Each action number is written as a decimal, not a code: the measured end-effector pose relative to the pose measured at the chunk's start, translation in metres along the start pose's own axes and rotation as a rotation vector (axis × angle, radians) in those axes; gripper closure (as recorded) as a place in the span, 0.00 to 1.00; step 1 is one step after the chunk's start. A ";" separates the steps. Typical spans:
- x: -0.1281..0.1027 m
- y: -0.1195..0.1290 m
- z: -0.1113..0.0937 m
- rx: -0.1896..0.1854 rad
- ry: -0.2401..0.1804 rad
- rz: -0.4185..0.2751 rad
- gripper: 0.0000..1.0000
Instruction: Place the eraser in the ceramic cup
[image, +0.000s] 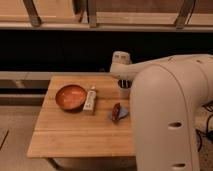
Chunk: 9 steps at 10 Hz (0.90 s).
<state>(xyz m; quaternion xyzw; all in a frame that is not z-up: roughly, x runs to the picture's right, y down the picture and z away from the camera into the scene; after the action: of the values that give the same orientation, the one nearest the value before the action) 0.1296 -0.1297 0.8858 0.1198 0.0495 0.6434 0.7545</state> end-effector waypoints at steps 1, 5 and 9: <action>0.001 0.002 0.000 -0.009 -0.003 -0.005 1.00; 0.002 0.004 0.001 -0.019 -0.005 -0.013 0.81; 0.002 0.004 0.001 -0.019 -0.005 -0.013 0.39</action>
<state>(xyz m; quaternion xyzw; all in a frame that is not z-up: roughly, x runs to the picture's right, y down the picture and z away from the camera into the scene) 0.1263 -0.1269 0.8877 0.1138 0.0423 0.6388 0.7597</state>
